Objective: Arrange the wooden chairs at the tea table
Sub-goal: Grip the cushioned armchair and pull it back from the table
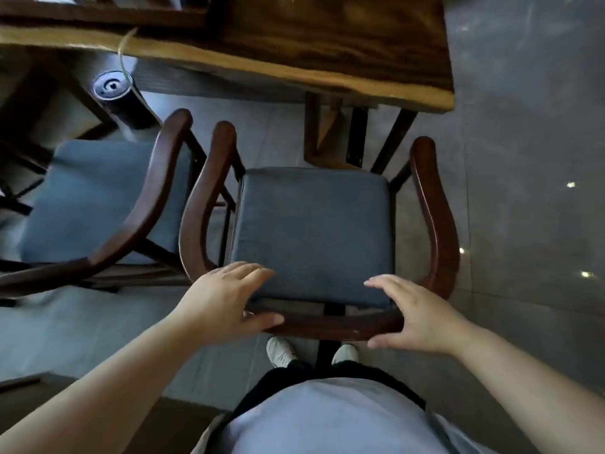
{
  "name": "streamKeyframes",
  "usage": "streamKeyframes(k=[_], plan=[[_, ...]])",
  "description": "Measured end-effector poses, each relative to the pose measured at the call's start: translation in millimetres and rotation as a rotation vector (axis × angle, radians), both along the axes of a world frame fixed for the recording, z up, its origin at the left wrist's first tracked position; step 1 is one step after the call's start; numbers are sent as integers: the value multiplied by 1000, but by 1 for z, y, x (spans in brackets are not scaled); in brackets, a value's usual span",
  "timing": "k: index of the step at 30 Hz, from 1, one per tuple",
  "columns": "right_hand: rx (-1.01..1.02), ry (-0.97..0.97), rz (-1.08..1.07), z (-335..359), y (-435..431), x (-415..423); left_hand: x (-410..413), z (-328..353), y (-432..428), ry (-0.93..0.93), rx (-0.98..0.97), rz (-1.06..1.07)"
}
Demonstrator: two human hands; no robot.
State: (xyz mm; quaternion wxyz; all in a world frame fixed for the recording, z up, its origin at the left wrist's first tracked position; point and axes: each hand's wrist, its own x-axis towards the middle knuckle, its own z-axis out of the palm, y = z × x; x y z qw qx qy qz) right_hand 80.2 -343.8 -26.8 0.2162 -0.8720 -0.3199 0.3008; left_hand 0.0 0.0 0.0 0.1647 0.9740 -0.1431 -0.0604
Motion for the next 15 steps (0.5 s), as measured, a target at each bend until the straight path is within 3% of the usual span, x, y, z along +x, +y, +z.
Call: streamKeyframes(k=[6, 15], plan=[[35, -141, 58, -38, -11, -14, -21, -43, -7, 48, 134, -95], [116, -380, 31, -57, -6, -17, -7, -65, 14, -19, 137, -229]])
